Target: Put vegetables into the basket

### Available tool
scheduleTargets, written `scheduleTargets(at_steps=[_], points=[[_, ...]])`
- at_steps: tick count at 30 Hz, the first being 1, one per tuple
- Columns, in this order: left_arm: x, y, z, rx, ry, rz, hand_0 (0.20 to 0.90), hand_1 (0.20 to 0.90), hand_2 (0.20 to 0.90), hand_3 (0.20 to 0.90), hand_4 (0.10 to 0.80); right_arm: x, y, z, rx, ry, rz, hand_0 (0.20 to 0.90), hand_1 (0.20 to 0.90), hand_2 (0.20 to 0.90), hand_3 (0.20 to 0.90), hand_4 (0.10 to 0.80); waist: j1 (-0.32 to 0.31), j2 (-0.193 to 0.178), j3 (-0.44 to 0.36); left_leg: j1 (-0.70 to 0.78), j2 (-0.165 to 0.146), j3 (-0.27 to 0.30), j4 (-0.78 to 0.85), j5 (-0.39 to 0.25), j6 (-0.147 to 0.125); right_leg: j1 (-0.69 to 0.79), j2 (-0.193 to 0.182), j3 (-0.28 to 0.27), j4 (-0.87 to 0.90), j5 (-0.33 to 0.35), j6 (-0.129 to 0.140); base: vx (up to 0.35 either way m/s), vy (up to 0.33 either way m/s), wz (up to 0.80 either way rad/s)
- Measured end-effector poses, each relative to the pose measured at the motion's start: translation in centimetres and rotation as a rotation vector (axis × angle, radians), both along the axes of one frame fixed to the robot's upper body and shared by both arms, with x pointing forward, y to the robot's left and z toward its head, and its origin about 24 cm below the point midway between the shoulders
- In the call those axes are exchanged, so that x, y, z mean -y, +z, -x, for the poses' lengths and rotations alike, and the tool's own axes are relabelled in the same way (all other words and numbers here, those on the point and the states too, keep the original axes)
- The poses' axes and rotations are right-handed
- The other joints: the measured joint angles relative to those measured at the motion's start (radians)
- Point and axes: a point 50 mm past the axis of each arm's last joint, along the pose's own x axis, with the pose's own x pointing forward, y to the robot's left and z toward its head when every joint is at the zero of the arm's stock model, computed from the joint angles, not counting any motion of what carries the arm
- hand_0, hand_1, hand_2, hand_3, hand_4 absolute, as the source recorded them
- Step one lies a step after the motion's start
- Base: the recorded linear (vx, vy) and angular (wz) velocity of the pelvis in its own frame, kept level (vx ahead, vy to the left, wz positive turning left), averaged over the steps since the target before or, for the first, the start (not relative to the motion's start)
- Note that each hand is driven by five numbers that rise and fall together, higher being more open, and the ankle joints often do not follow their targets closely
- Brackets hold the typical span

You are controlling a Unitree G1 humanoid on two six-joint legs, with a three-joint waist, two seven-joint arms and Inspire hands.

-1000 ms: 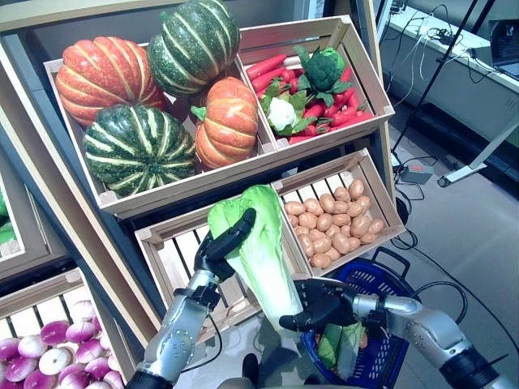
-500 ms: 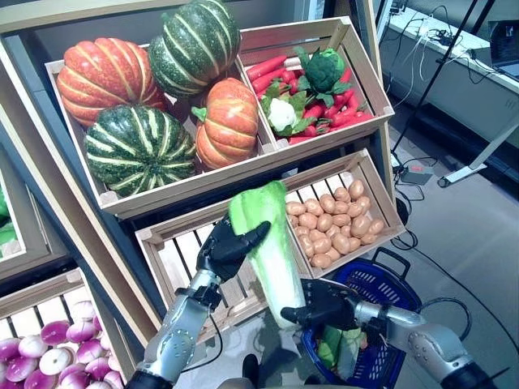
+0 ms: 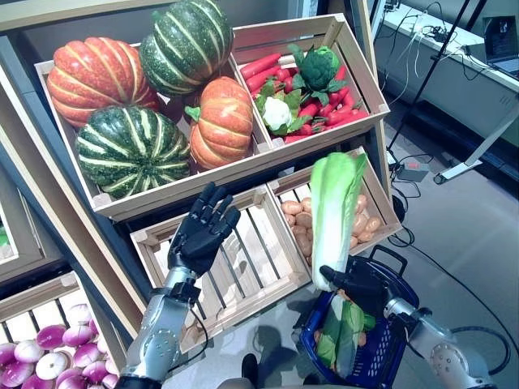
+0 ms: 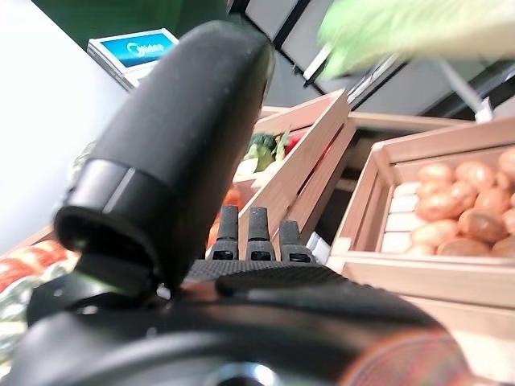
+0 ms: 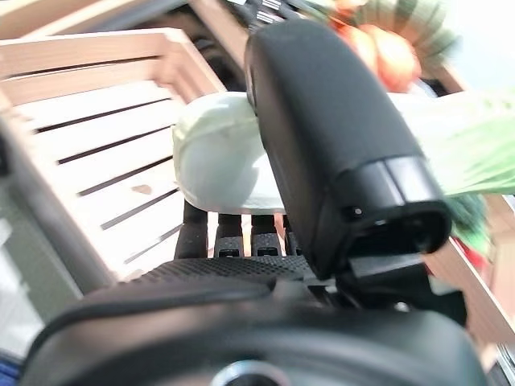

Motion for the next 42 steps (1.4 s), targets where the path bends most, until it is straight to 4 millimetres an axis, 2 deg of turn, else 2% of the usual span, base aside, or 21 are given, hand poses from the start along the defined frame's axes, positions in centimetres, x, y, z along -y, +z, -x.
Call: scheduleTargets(at_steps=[3, 6, 10, 13, 14, 17, 22, 26, 30, 32, 34, 37, 40, 42], points=[[-0.4, -0.4, 0.5, -0.017, 0.020, -0.004, 0.900, 0.900, 0.900, 0.900, 0.800, -0.1, -0.5, 0.4, -0.004, -0.092, -0.052, 0.300, 0.300, 0.300, 0.300, 0.400, -0.005, 0.000, 0.000, -0.010, 0.000, 0.003, 0.000, 0.000, 0.000, -0.011, 0.000, 0.001, 0.000, 0.000, 0.000, -0.019, -0.055, -0.01], [-0.4, -0.6, 0.8, -0.027, 0.026, -0.011, 0.900, 0.900, 0.900, 0.900, 0.800, -0.1, -1.0, 0.5, 0.003, -0.255, -0.144, 0.300, 0.300, 0.300, 0.300, 0.400, -0.005, 0.010, 0.006, -0.019, 0.000, 0.003, 0.000, 0.000, 0.000, -0.022, -0.001, 0.002, 0.004, 0.000, 0.000, -0.084, -0.044, -0.01], [-0.5, -0.4, 0.8, -0.007, 0.045, -0.015, 0.900, 0.900, 0.900, 0.900, 0.800, 1.3, -1.0, -0.1, 0.039, -0.519, -0.186, 0.300, 0.300, 0.300, 0.300, 0.400, -0.015, 0.048, 0.031, -0.068, 0.000, 0.004, 0.000, 0.009, 0.002, -0.069, 0.000, 0.004, 0.005, 0.006, 0.002, -0.180, -0.013, -0.01], [-0.6, 0.3, 0.5, 0.044, 0.083, -0.012, 0.900, 0.900, 0.900, 0.900, 0.800, 2.9, -0.9, -1.1, 0.042, -0.719, -0.221, 0.300, 0.300, 0.300, 0.300, 0.400, -0.019, 0.083, 0.077, -0.123, 0.005, 0.006, 0.002, 0.025, 0.006, -0.140, 0.007, 0.013, 0.042, 0.007, 0.001, -0.237, -0.020, -0.05], [-0.5, 0.9, -0.1, 0.080, 0.095, -0.004, 0.900, 0.900, 0.900, 0.900, 0.800, 3.6, -0.8, -1.8, 0.044, -0.794, -0.225, 0.300, 0.300, 0.300, 0.300, 0.400, -0.019, 0.093, 0.118, -0.143, 0.008, 0.005, 0.007, 0.032, 0.005, -0.167, 0.009, 0.018, 0.062, 0.006, 0.000, -0.228, -0.042, -0.03], [-0.2, 2.6, -1.4, 0.166, 0.111, 0.014, 0.900, 0.900, 0.900, 0.900, 0.800, 4.2, -0.3, -3.4, 0.038, -0.923, -0.266, 0.300, 0.300, 0.300, 0.300, 0.400, -0.017, 0.100, 0.203, -0.198, 0.016, 0.002, 0.038, 0.037, 0.005, -0.230, 0.013, 0.018, 0.109, 0.000, -0.007, -0.186, -0.058, 0.00], [0.6, 4.9, -3.1, 0.265, 0.109, 0.025, 0.900, 0.900, 0.900, 0.900, 0.800, 3.6, 0.7, -5.9, 0.060, -1.013, -0.358, 0.300, 0.300, 0.300, 0.300, 0.400, -0.014, 0.090, 0.340, -0.264, 0.025, -0.002, 0.114, 0.034, -0.001, -0.326, 0.013, 0.016, 0.263, -0.052, -0.021, -0.119, -0.063, 0.06], [1.7, 6.4, -4.3, 0.327, 0.083, 0.026, 0.900, 0.900, 0.900, 0.900, 0.800, 3.5, 0.5, -7.8, 0.027, -1.066, -0.421, 0.300, 0.300, 0.300, 0.300, 0.400, 0.011, 0.081, 0.382, -0.394, 0.025, -0.017, 0.215, 0.028, -0.010, -0.500, -0.004, 0.017, 0.483, -0.131, -0.044, -0.101, -0.031, 0.16], [1.8, 6.6, -4.4, 0.335, 0.102, 0.015, 0.900, 0.900, 0.900, 0.900, 0.800, 3.1, -0.2, -8.7, -0.035, -1.095, -0.473, 0.300, 0.300, 0.300, 0.300, 0.400, 0.039, 0.085, 0.390, -0.512, 0.031, -0.025, 0.305, 0.019, -0.029, -0.640, -0.015, 0.012, 0.625, -0.168, -0.074, -0.078, -0.014, 0.06], [1.9, 6.6, -4.5, 0.335, 0.107, 0.016, 0.900, 0.900, 0.900, 0.900, 0.800, 2.9, 0.1, -9.4, -0.039, -1.097, -0.507, 0.300, 0.300, 0.300, 0.300, 0.400, 0.044, 0.090, 0.391, -0.569, 0.033, -0.030, 0.328, 0.015, -0.026, -0.700, -0.021, -0.001, 0.667, -0.180, -0.093, -0.079, -0.009, 0.15], [2.5, 6.9, -5.0, 0.342, 0.089, 0.010, 0.900, 0.900, 0.900, 0.900, 0.800, 2.8, 0.3, -10.0, -0.047, -1.097, -0.543, 0.300, 0.300, 0.300, 0.300, 0.400, 0.045, 0.091, 0.392, -0.640, 0.030, -0.041, 0.360, 0.015, -0.027, -0.776, -0.030, -0.011, 0.714, -0.181, -0.098, -0.070, -0.005, 0.18], [3.7, 7.7, -5.6, 0.362, 0.049, -0.001, 0.900, 0.900, 0.900, 0.900, 0.800, 2.3, 1.4, -11.5, -0.026, -1.064, -0.578, 0.300, 0.300, 0.300, 0.300, 0.400, 0.050, 0.093, 0.393, -0.738, 0.029, -0.052, 0.424, 0.015, -0.029, -0.870, -0.038, -0.016, 0.780, -0.194, -0.112, -0.027, 0.006, 0.08], [4.4, 8.2, -6.0, 0.378, 0.036, -0.029, 0.900, 0.900, 0.900, 0.900, 0.800, 1.7, 2.7, -13.1, -0.010, -1.012, -0.600, 0.300, 0.300, 0.300, 0.300, 0.400, 0.053, 0.095, 0.393, -0.810, 0.019, -0.058, 0.482, 0.016, -0.034, -0.942, -0.055, -0.016, 0.848, -0.207, -0.109, -0.039, 0.034, 0.08], [4.6, 9.0, -6.4, 0.407, 0.031, -0.037, 0.900, 0.900, 0.900, 0.900, 0.800, 2.0, 3.5, -14.0, -0.015, -0.980, -0.575, 0.300, 0.300, 0.300, 0.300, 0.400, 0.063, 0.097, 0.394, -0.859, 0.013, -0.061, 0.526, 0.006, -0.035, -0.989, -0.067, -0.016, 0.890, -0.219, -0.113, -0.010, 0.018, 0.11]])
